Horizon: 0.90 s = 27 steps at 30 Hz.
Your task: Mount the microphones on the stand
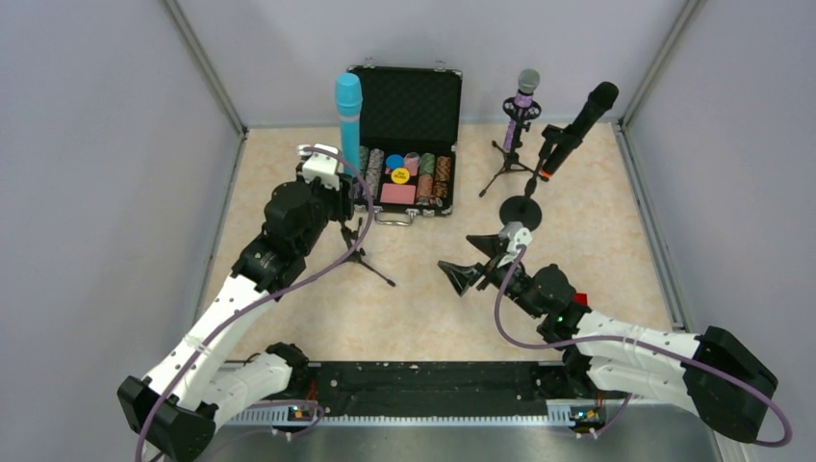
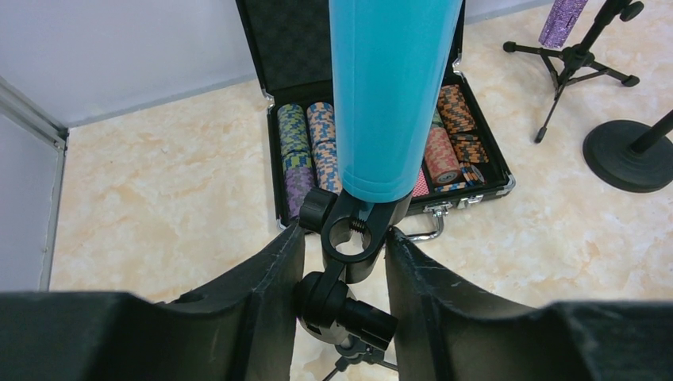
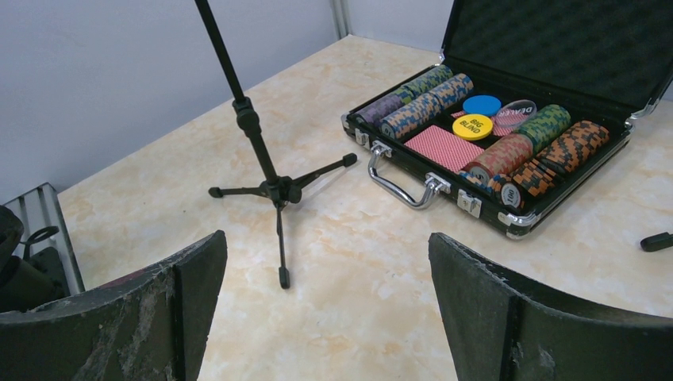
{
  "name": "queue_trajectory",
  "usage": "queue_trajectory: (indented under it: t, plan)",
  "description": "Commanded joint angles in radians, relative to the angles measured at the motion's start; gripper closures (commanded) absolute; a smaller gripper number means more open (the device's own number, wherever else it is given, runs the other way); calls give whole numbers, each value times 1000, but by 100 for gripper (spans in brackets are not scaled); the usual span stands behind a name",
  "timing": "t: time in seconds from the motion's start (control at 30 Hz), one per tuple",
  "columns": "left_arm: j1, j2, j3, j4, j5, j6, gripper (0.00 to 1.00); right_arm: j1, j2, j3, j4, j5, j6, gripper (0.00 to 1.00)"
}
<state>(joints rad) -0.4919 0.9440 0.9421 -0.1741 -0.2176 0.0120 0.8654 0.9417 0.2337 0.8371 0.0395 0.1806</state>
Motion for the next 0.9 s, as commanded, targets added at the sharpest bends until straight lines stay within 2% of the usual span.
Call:
queue_trajectory:
  t: [0.0,0.13,0.47,0.87]
  plan:
    - [1,-23,29,81,-8,5,35,-12,-18,-11,25,15,7,6]
    - [1,-20,33,66,-32,-7,18,-11,-20,-17,22,17,9,6]
    - [2,-52,27,74,-48,-71,2,-12,-30,-16,11,20,10,6]
    - [3,-120,30,32,36,-139,1,-19,-26,4,-60,2,14,1]
